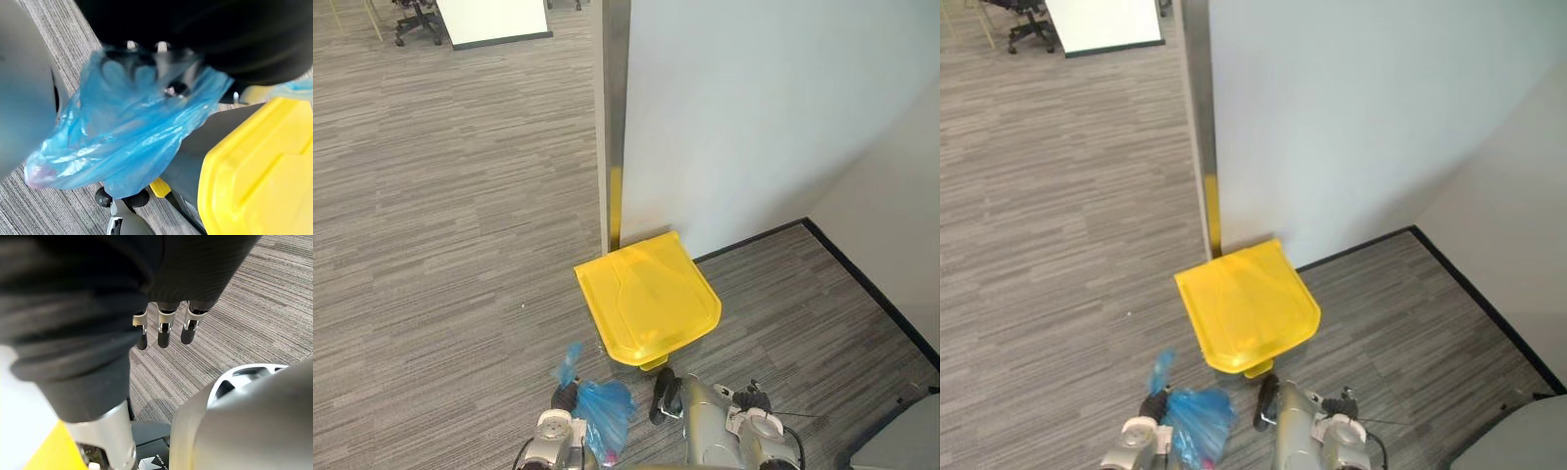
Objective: Gather rubbish on tea table into small bin, then transfer packed bag to large trash can.
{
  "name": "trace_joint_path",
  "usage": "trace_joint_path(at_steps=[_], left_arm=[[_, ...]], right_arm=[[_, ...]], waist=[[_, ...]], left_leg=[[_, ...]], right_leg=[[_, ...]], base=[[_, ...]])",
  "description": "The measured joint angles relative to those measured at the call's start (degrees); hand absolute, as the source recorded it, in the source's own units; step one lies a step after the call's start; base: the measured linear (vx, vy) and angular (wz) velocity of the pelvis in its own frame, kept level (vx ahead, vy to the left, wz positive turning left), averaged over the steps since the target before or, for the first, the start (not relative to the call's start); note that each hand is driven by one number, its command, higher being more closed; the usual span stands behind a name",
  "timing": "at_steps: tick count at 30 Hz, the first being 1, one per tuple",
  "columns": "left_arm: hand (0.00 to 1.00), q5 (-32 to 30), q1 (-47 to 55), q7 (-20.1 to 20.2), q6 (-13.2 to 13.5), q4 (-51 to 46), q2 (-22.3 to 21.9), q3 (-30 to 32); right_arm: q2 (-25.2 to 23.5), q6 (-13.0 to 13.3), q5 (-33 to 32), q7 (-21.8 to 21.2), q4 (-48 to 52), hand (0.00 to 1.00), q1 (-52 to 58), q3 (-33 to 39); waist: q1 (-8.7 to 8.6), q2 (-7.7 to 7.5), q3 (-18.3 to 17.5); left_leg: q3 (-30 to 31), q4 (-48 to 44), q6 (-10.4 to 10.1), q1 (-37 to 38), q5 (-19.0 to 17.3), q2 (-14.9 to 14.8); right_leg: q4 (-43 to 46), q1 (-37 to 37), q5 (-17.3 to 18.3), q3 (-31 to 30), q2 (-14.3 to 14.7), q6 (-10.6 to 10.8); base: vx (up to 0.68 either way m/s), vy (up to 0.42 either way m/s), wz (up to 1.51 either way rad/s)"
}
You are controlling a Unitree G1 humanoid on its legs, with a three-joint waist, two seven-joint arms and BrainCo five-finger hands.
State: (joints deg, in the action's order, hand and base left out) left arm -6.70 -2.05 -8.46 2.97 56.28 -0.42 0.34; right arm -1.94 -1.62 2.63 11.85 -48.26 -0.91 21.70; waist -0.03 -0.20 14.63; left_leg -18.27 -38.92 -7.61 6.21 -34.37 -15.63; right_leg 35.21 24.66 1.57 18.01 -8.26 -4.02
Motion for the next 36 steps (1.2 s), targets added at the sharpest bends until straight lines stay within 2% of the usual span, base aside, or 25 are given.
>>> trace_joint_path(at_steps=[1,2,3,4,5,6,7,8,9,10,12,13,14,17,18,21,25,30,33,36], left_arm=[[1.0,0.0,0.0,0.0,0.0,0.0,0.1,0.0],[1.0,0.0,0.1,0.0,-0.1,0.0,0.0,0.3],[1.0,0.0,0.4,0.0,0.0,-0.1,-0.1,0.3],[1.0,0.0,0.8,-0.1,-0.1,-0.3,0.1,0.2],[1.0,0.1,2.0,-0.2,-0.4,-1.1,0.3,0.3],[1.0,0.1,2.3,-0.2,-0.5,-1.6,0.5,0.4],[1.0,0.1,2.3,-0.2,-0.7,-1.6,0.1,0.9],[1.0,0.2,2.5,-0.2,-0.9,-1.5,0.2,1.7],[1.0,0.2,2.6,-0.2,-0.8,-1.7,0.0,2.1],[1.0,0.2,2.1,-0.2,-0.8,-1.5,0.3,1.9],[1.0,0.7,1.8,-0.2,-0.7,-1.2,0.8,0.4],[1.0,0.9,1.8,-0.2,-0.7,-0.4,1.1,0.2],[1.0,1.2,1.8,-0.2,-0.7,0.0,1.2,0.2],[1.0,1.3,1.7,-0.2,-0.7,0.8,2.0,0.2],[1.0,1.3,1.4,-0.2,-0.7,1.0,2.3,0.2],[1.0,1.4,1.8,-0.1,-0.7,2.8,3.2,0.2],[1.0,1.8,2.3,-0.1,-0.8,2.9,4.1,0.3],[1.0,2.3,2.3,0.0,-0.7,2.9,3.7,0.3],[1.0,2.4,2.3,-0.1,-0.7,2.8,4.1,0.0],[1.0,2.4,2.3,-0.1,-0.7,2.7,4.0,-0.2]], right_arm=[[-0.1,0.1,0.2,0.0,0.0,0.0,0.2,0.0],[-0.3,-0.1,1.2,0.0,-0.1,0.0,0.3,0.0],[-0.8,0.1,1.2,-0.1,0.6,0.0,0.2,0.2],[-0.6,0.1,1.6,0.0,0.5,0.0,1.1,0.0],[-0.5,0.1,1.8,0.0,-0.7,0.0,2.6,-0.3],[-0.5,0.1,1.8,-0.1,-1.1,0.0,2.9,-0.6],[-0.2,0.2,1.9,-0.1,-1.7,0.0,2.9,-1.1],[-0.1,0.1,1.9,-0.1,-2.7,0.0,2.9,-1.9],[-0.3,0.1,1.8,-0.1,-3.5,0.0,2.9,-2.2],[0.2,0.2,1.8,-0.1,-5.0,0.0,2.5,-2.3],[2.1,0.3,1.7,-0.2,-8.0,0.0,1.2,-2.2],[2.3,0.4,1.8,-0.2,-9.2,0.0,1.0,-2.1],[2.7,0.4,1.8,-0.1,-9.7,0.0,1.1,-2.1],[3.9,0.6,1.7,0.0,-11.3,0.0,1.3,-1.9],[4.3,0.6,1.7,0.0,-11.5,0.0,1.3,-1.9],[4.4,0.6,1.7,0.0,-11.6,0.0,1.7,-1.7],[4.7,0.7,1.7,-0.1,-11.4,0.0,1.7,-1.7],[4.8,0.8,1.8,0.0,-11.5,0.0,2.0,-1.7],[4.5,0.5,2.0,-0.1,-11.4,0.0,2.1,-2.3],[4.5,0.4,2.2,-0.1,-11.1,0.0,2.4,-3.0]], waist=[[-0.12,-0.38,-0.3],[0.54,-0.17,-1.1],[-0.09,0.01,-1.3],[-0.54,-1.32,-1.6],[-0.16,-2.03,-2.5],[0.16,-2.63,-3.1],[0.6,-2.06,-3.9],[1.3,-1.43,-5.5],[1.68,-1.48,-6.6],[1.04,-1.62,-6.5],[0.61,-0.47,-6.9],[0.6,-0.43,-6.9],[0.46,-0.43,-6.9],[0.16,-0.14,-7.1],[-0.01,-0.15,-6.9],[0.11,-0.64,-6.8],[0.07,-0.35,-6.8],[0.0,-0.44,-6.9],[-0.17,-1.15,-6.5],[-0.35,-1.28,-6.4]], left_leg=[[-0.1,1.5,-0.5,0.4,1.0,0.8],[-0.8,4.7,-0.1,0.5,3.5,0.7],[-2.4,8.7,-1.4,1.2,5.6,1.1],[-2.1,11.6,-1.4,2.9,7.6,2.4],[-1.8,12.9,-1.8,3.8,8.6,2.8],[-1.8,12.9,-1.9,3.6,8.7,3.1],[-1.8,14.2,-1.8,3.6,9.2,2.7],[-3.2,17.7,-0.7,3.1,11.9,2.7],[-3.5,19.2,0.0,1.7,13.9,2.8],[-2.8,20.4,0.0,0.7,15.4,3.9],[-1.8,22.4,1.7,-0.3,18.3,4.0],[-1.2,23.2,3.2,-0.3,19.6,4.3],[-0.6,24.0,3.7,-0.3,20.0,4.6],[2.2,26.3,2.9,-0.9,19.4,5.5],[3.2,26.9,1.3,-1.3,18.6,5.6],[2.9,25.4,0.8,-2.0,18.4,6.5],[1.5,22.3,1.1,-2.0,16.0,7.2],[1.1,22.4,1.6,-2.0,15.6,7.9],[0.4,19.4,1.9,-2.1,14.2,9.2],[0.5,17.6,2.7,-2.5,13.5,9.6]], right_leg=[[-1.4,0.1,-1.8,-0.6,0.1,1.0],[-4.3,-0.2,-4.1,-1.8,1.4,3.2],[3.5,0.9,0.0,-3.1,0.1,4.0],[12.7,0.0,4.9,-4.3,-1.4,3.9],[16.0,-2.9,9.7,-5.6,-1.5,4.1],[15.1,-3.0,10.2,-5.9,-0.7,4.1],[11.7,-3.9,10.5,-6.3,1.2,4.2],[4.0,-5.3,10.7,-7.3,3.6,4.5],[0.3,-5.5,11.4,-8.3,4.4,3.9],[-3.1,-5.4,10.6,-9.1,5.0,1.6],[-9.4,-6.7,7.5,-9.0,6.3,1.4],[-12.3,-7.9,6.0,-8.9,6.4,1.2],[-13.9,-8.7,5.1,-8.8,6.5,1.0],[-17.0,-10.0,3.1,-7.6,6.8,1.3],[-17.0,-9.8,2.5,-7.4,6.8,1.2],[-16.7,-9.7,1.6,-8.5,6.1,1.5],[-15.2,-8.9,1.8,-11.0,5.8,2.1],[-15.7,-8.4,1.0,-12.9,6.1,3.3],[-7.8,-5.2,2.6,-14.8,4.3,6.2],[-7.2,-5.3,3.0,-15.1,3.0,6.8]], base=[[-0.05,0.031,-0.2],[-0.07,-0.007,-0.05],[-0.07,-0.05,0.16],[-0.05,-0.156,0.42],[-0.02,-0.124,0.26],[-0.01,-0.14,0.0],[-0.02,-0.074,-0.42],[-0.04,-0.151,-0.48],[-0.05,-0.119,-0.33],[-0.08,-0.138,-0.07],[-0.08,-0.081,-0.08],[-0.07,-0.049,-0.04],[-0.09,-0.023,0.09],[-0.11,0.024,0.27],[-0.11,0.051,0.3],[-0.07,0.076,0.04],[-0.03,0.091,-0.23],[0.04,0.066,-0.18],[0.03,0.071,-0.14],[-0.03,0.057,0.08]])
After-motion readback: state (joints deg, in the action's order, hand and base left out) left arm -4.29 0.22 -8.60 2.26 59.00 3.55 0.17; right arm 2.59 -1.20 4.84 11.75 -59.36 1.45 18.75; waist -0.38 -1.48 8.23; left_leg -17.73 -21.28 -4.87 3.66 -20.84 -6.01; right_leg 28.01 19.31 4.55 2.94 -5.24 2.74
